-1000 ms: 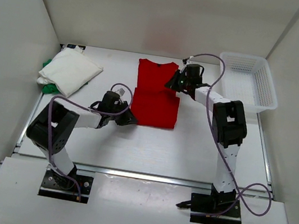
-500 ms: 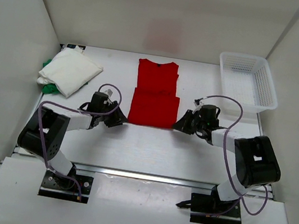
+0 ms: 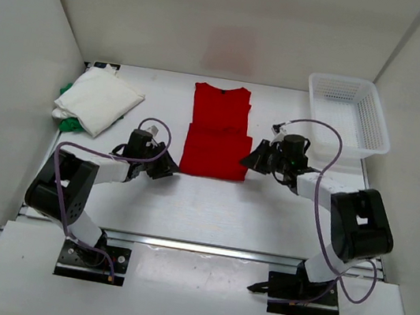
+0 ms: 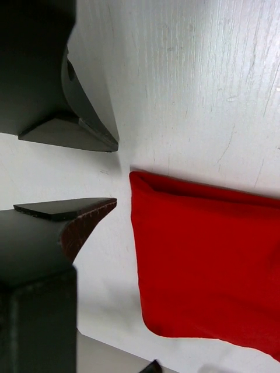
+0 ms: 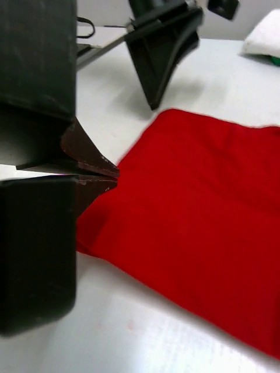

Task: Fold and stack the t-shirts
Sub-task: Grab one side of the 2/3 rectangular tshirt with both arms

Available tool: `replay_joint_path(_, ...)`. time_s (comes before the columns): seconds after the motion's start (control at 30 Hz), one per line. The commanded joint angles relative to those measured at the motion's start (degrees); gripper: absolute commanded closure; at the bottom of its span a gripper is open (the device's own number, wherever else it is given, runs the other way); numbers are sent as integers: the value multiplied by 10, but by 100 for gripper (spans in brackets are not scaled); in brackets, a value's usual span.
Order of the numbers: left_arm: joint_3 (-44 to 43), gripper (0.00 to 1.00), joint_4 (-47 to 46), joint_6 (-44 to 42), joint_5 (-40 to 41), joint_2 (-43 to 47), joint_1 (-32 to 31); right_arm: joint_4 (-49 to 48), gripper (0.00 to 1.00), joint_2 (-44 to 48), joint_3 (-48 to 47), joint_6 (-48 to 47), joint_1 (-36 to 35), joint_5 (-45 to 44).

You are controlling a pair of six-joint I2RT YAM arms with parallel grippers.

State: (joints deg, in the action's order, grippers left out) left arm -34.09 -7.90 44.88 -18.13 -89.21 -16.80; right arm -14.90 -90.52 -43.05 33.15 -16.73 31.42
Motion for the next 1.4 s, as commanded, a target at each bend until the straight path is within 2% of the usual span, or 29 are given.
replay_joint_path(0.0, -4, 53, -17, 7, 13, 0, -12, -29, 100, -72, -26, 1, 11, 6)
replay_joint_path(0.07, -4, 53, -21, 12, 24, -5, -19, -35, 100, -108, -20, 15, 19, 15)
replay_joint_path(0.2, -9, 56, -33, 14, 15, -25, -17, -48, 100, -122, 17, 17, 20, 17)
replay_joint_path(0.33, -5, 56, -41, 24, 6, -37, -10, -63, 99, -99, 36, 20, 32, 32)
replay_joint_path(0.4, -11, 56, -40, 20, 6, -40, -10, -56, 92, -78, 31, 16, 33, 32)
replay_joint_path(0.57, -12, 58, -41, 17, 0, -40, -10, -63, 87, -17, 55, 24, 24, 26)
replay_joint_path(0.77, -12, 61, -40, 20, 4, -47, -20, -87, 90, -63, 73, 41, 9, 37)
replay_joint_path(0.87, -9, 62, -38, 19, 4, -51, -24, -118, 91, -78, 87, 60, 25, 58)
replay_joint_path(0.9, -12, 61, -38, 19, 6, -52, -27, -118, 89, -77, 100, 63, 29, 67)
replay_joint_path(1.03, -6, 63, -42, 21, 1, -46, -23, -118, 67, -31, 119, 49, 38, 58)
replay_joint_path(1.1, -7, 64, -41, 21, 9, -42, -20, -117, 61, 8, 146, 53, 44, 49)
replay_joint_path(1.2, -5, 66, -44, 21, 8, -40, -21, -134, 57, 30, 169, 64, 57, 30)
replay_joint_path(1.37, -11, 63, -39, 20, 13, -51, -39, -86, 58, 0, 143, 45, 57, 5)
